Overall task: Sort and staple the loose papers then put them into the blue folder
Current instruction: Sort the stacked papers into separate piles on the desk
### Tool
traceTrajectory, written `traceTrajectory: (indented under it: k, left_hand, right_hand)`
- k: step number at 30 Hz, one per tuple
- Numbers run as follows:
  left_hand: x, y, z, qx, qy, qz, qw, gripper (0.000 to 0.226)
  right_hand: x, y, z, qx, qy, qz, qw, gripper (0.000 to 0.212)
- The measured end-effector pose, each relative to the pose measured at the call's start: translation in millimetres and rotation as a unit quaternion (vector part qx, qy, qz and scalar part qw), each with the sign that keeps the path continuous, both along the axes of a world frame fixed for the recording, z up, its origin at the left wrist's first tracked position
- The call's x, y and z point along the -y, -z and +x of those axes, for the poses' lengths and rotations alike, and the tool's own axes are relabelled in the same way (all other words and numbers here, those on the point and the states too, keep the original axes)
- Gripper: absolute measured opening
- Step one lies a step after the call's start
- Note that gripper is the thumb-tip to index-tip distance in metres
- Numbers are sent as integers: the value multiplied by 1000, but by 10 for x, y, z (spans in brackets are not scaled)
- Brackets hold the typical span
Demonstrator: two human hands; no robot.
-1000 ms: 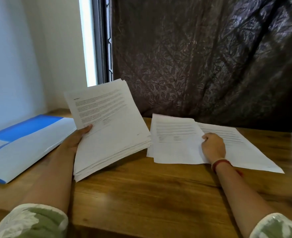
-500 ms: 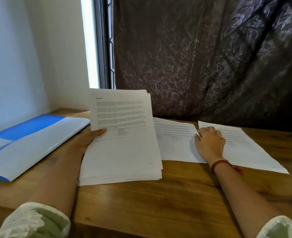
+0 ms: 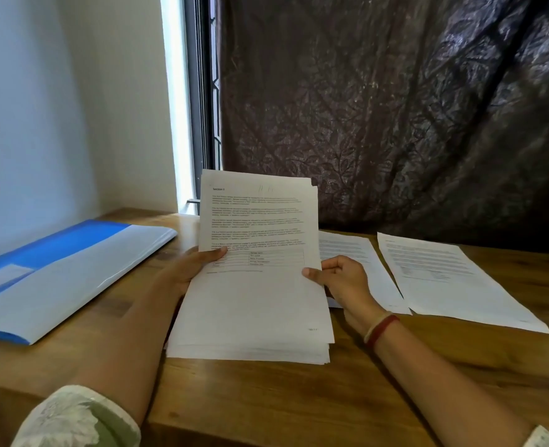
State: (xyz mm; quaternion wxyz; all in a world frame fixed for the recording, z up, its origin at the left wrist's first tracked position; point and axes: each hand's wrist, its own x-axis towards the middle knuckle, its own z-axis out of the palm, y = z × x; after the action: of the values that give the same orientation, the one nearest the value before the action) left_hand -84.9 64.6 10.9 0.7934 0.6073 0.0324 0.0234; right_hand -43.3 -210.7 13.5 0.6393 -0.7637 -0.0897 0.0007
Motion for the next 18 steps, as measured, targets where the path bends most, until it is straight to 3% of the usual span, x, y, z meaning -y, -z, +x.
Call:
traceTrajectory:
  k: [5,11,18]
  left_hand:
    - [33,23,25,9,-1,0,1000,103]
    - [90,61,85,-14,-29,-8,999,63]
    - [467,-89,76,1,-46,-2,999,42]
  right_hand:
    - [38,-24,67,7,42,17,999,20]
    - [210,-87,198,-34,9,-19,999,16]
    - [1246,-369,545,20,192,-151,969,26]
